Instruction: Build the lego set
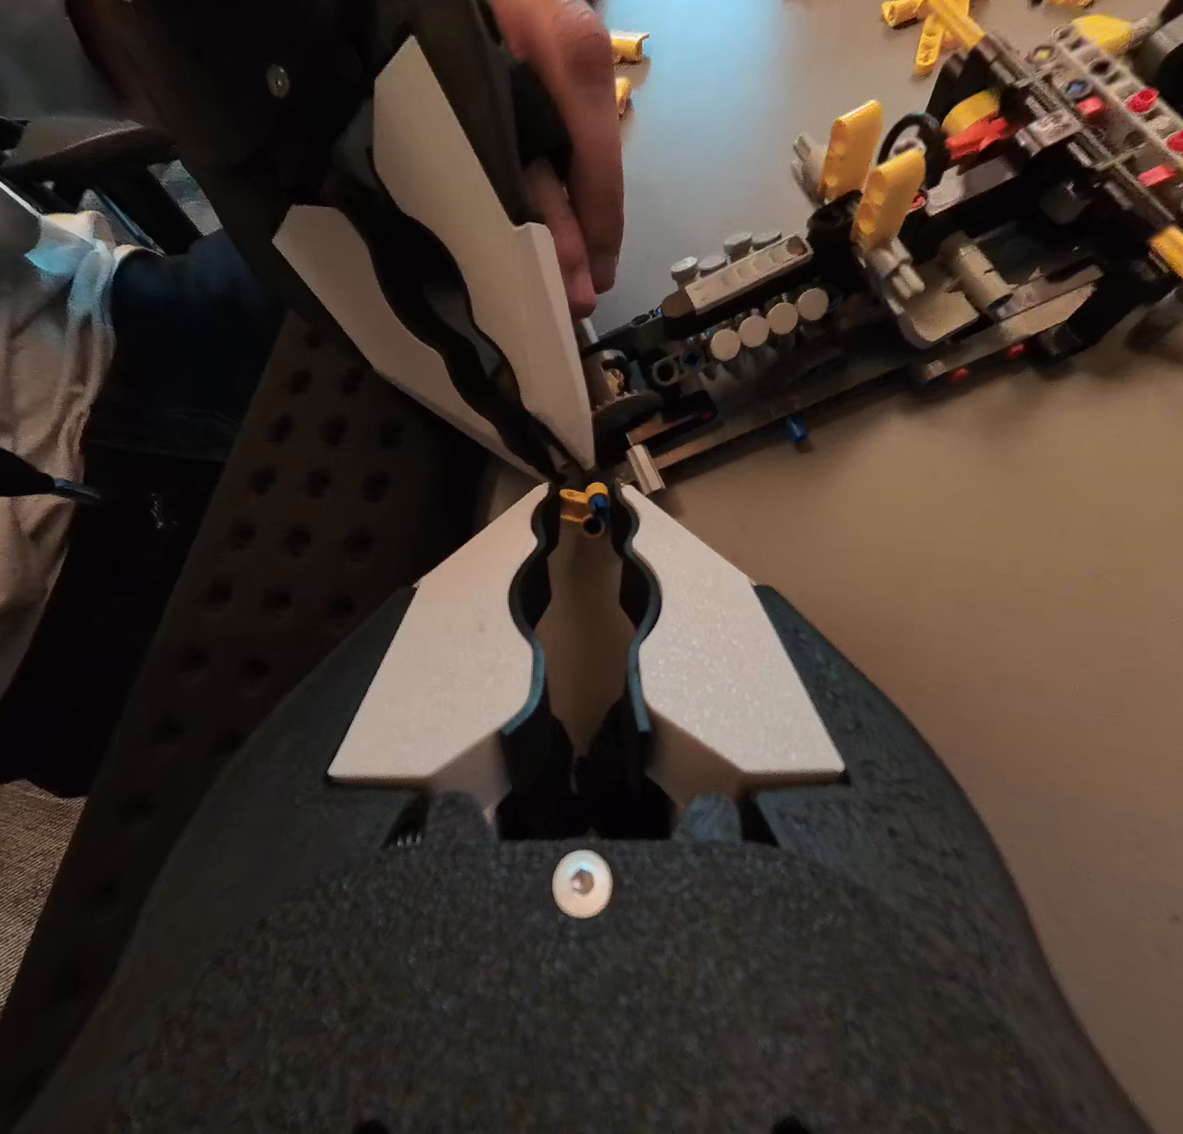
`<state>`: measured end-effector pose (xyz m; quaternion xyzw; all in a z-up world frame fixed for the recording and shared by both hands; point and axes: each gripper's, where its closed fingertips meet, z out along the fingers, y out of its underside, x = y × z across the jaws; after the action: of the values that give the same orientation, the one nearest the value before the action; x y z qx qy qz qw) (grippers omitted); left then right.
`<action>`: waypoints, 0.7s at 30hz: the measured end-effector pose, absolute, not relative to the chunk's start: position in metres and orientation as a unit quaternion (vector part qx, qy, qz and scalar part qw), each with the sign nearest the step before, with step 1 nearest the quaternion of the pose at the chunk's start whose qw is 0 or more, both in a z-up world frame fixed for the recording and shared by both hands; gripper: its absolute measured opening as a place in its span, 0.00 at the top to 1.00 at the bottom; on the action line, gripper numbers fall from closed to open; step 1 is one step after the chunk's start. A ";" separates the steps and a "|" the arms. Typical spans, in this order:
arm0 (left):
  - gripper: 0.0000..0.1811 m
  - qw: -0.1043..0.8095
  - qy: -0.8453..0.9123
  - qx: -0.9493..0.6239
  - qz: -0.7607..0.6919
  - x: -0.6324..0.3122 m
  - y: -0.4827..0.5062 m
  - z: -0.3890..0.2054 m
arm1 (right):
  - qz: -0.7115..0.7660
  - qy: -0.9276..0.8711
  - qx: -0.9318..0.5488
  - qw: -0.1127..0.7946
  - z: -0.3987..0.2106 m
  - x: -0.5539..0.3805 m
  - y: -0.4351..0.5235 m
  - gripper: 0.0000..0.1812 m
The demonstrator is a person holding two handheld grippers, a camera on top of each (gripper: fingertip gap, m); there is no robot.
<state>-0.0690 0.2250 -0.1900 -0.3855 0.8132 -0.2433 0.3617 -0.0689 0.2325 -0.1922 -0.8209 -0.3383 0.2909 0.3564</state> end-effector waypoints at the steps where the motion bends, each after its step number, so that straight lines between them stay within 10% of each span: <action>1: 0.95 0.364 0.813 -0.385 -0.241 -0.069 0.225 -0.190 | 0.291 -0.339 -0.821 0.356 -0.192 -0.069 0.232 0.92; 21: 0.95 0.316 0.765 -0.424 -0.367 -0.078 0.228 -0.161 | 0.255 -0.409 -0.724 0.493 -0.153 -0.081 0.232 0.92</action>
<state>-0.0780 0.2277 -0.1611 -0.4237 0.7653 -0.3672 0.3161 -0.0812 0.2321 -0.1533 -0.7243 -0.4089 0.2547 0.4933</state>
